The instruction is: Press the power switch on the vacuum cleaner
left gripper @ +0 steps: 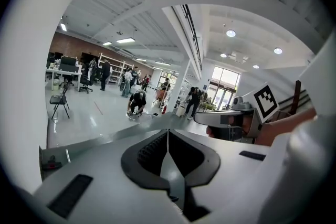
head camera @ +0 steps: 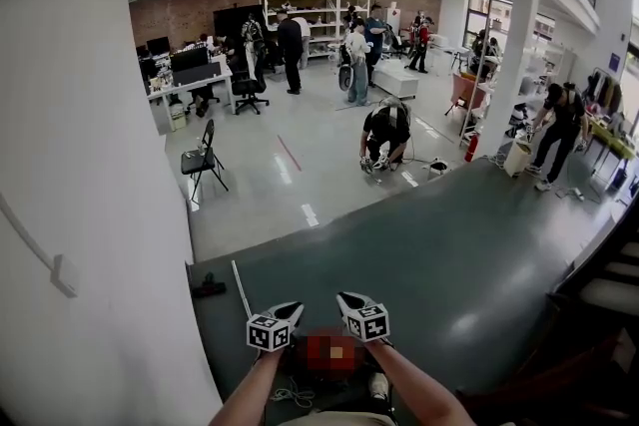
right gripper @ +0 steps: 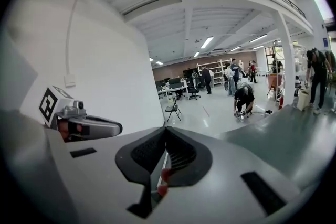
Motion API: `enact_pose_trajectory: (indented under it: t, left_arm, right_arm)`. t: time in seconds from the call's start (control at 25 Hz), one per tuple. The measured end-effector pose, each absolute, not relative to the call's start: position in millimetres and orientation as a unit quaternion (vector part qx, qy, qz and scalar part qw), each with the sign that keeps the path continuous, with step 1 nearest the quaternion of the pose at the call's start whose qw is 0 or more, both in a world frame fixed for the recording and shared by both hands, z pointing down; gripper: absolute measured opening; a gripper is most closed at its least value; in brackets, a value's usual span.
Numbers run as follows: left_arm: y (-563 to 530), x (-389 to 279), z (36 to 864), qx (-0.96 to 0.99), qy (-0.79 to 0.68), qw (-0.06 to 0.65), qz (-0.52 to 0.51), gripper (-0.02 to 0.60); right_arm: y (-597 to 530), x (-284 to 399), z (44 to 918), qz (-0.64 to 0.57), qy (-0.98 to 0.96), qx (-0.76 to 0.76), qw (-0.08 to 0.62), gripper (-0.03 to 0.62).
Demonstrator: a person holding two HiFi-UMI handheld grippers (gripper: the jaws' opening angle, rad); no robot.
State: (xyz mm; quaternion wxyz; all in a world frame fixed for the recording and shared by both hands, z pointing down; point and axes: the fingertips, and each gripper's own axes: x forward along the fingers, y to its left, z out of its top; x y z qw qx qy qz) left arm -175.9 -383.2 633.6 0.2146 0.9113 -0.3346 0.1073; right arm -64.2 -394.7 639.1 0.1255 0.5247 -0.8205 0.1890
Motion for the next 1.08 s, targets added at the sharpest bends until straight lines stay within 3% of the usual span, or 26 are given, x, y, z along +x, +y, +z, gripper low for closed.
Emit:
enact_pose_trajectory:
  t: [0.12, 0.24, 0.64, 1.08]
  left_arm:
    - [-381.1, -176.6, 632.4, 0.912, -0.333, 0.214, 0.108, 0.003]
    - [-378.9, -178.9, 633.6, 0.912, -0.332, 0.215, 0.112, 0.003]
    - [-368.9, -178.6, 630.9, 0.915, -0.321, 0.216, 0.115, 0.003]
    - [-359.6, -175.4, 618.0, 0.919, -0.317, 0.212, 0.101, 0.003]
  right_arm:
    - [-387.9, -69.3, 650.0, 0.137, -0.821, 0.518, 0.199, 0.009]
    - [-380.5, -82.0, 652.9, 0.107, -0.831, 0.498, 0.224, 0.008]
    - [-371.5, -94.9, 649.0, 0.070, -0.843, 0.483, 0.225, 0.006]
    - [-368.4, -108.6, 611.5, 0.058, -0.851, 0.493, 0.174, 0.006]
